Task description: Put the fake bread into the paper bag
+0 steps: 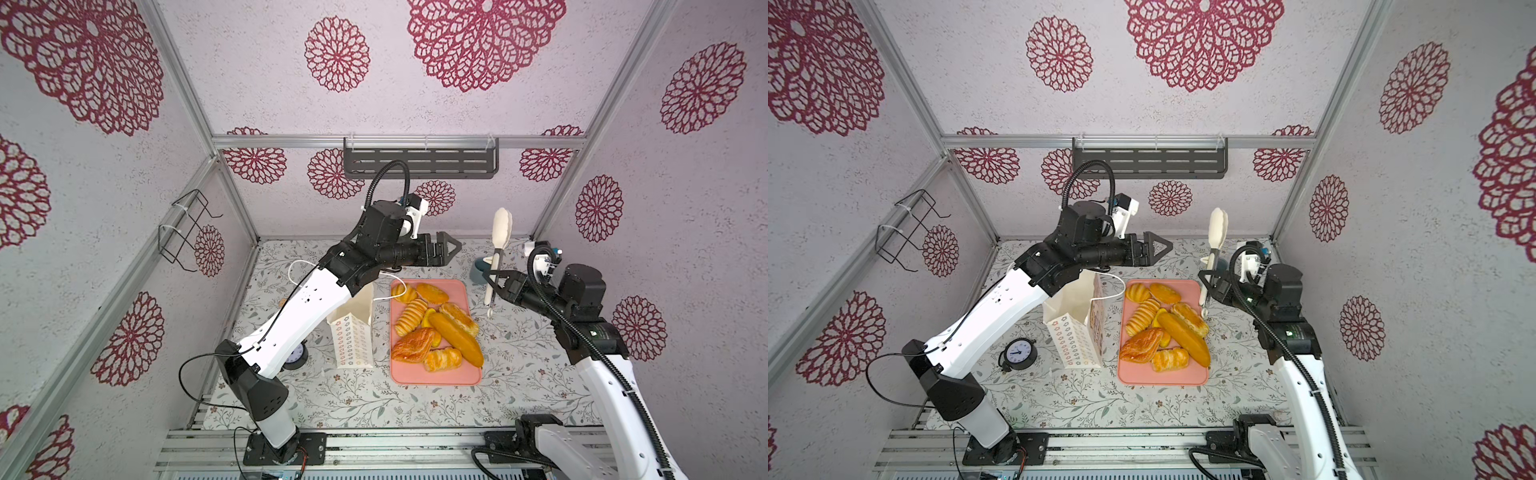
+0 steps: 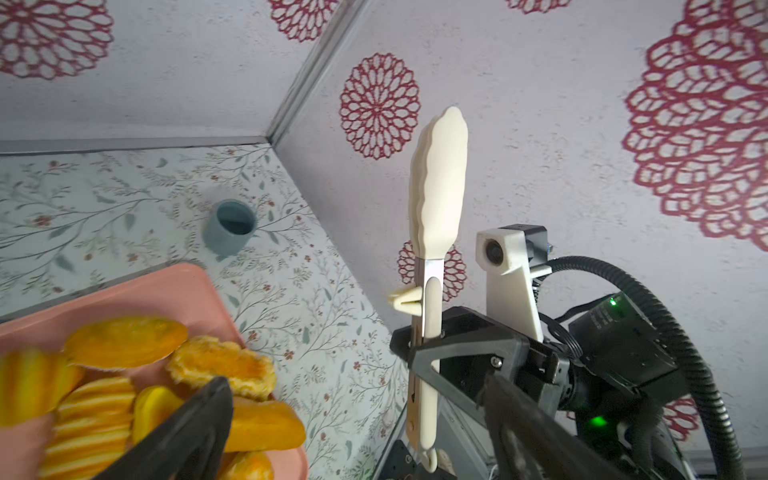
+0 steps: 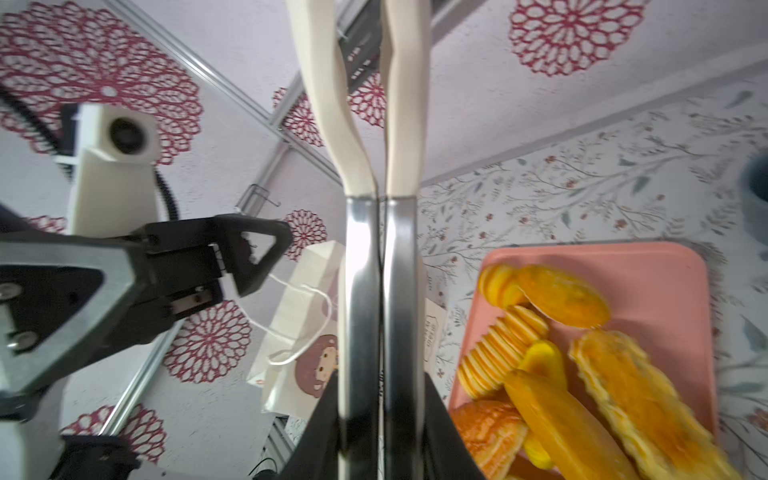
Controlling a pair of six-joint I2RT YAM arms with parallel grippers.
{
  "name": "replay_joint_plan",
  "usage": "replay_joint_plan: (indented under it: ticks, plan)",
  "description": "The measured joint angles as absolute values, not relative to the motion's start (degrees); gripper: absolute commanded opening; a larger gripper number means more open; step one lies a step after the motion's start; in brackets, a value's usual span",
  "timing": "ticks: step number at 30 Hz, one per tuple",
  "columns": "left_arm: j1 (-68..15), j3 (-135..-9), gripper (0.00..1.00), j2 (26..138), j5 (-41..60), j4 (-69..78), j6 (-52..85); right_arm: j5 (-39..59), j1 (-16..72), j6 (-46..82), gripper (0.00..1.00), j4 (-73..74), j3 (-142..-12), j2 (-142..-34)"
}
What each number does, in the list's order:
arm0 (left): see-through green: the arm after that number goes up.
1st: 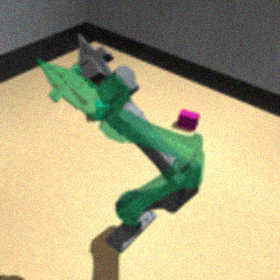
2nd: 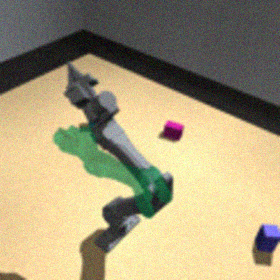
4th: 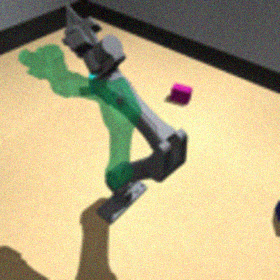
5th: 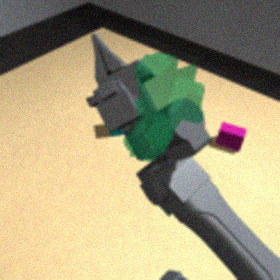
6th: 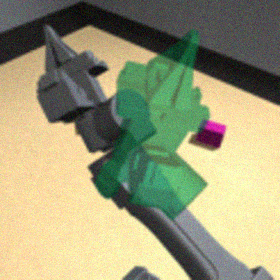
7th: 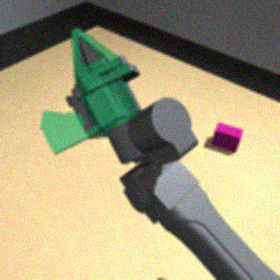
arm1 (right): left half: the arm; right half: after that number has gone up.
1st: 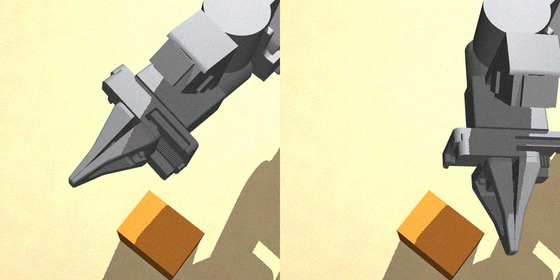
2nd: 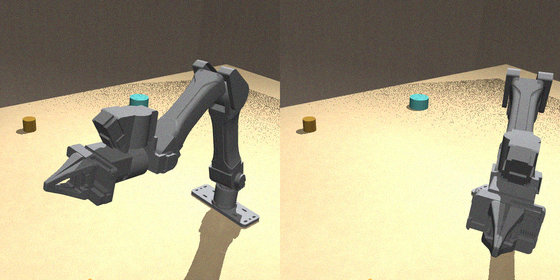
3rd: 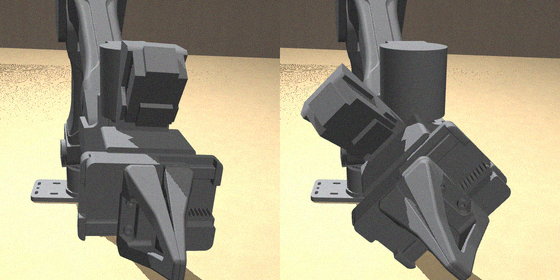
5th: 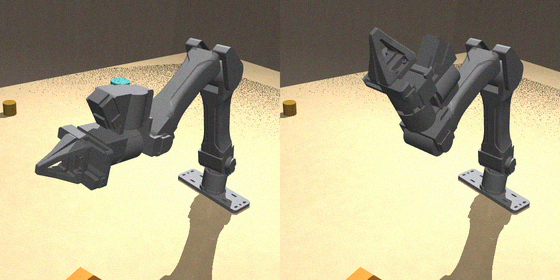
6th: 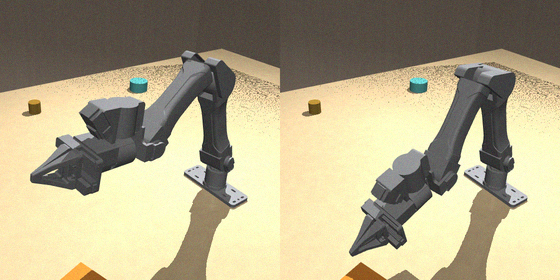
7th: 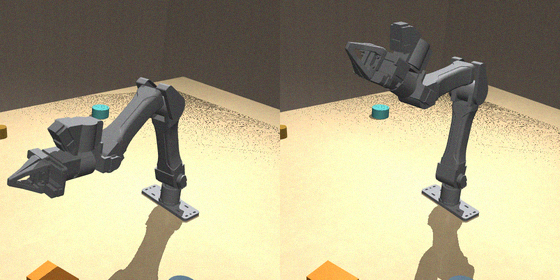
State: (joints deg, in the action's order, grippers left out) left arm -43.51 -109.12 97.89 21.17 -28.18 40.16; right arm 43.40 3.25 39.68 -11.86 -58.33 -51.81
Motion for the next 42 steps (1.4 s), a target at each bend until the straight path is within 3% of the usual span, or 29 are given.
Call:
replay_joint_plan:
  ticks: [6, 14, 26, 34, 38, 41, 42]
  plan:
    - [-44.49, -107.83, 1.0, 99.85, 28.51, -16.69, 43.11, 49.71, 4.21, 47.31, 0.15, -2.55, -58.35, -52.31]
    - [-44.64, -109.01, 0.9, 104.95, 32.93, -10.35, 44.47, 52.95, 6.48, 53.65, 0.15, 4.89, -58.37, -52.93]
    - [-45.39, -108.57, 0.62, 105.6, 38.7, -0.43, 47.81, 54.5, 8.05, 59.37, 0.15, 11.79, -58.37, -54.81]
    - [-45.39, -106.76, 0.37, 105.56, 40.45, 2.94, 49.32, 55.51, 8.47, 60.69, 0.16, 12.97, -58.37, -55.46]
    - [-45.25, -106.43, 0.22, 105.56, 40.45, 3.73, 51.33, 55.9, 8.62, 58.81, 0.26, 12.34, -58.35, -55.77]
    - [-45.3, -106.32, 0.12, 105.49, 40.88, 4.32, 52.1, 55.83, 8.8, 56.95, 0.49, 10.68, -58.3, -55.72]
    - [-45.39, -106.28, 0.09, 105.47, 40.91, 4.6, 52.14, 55.61, 8.8, 56.18, 0.63, 9.41, -58.28, -55.57]
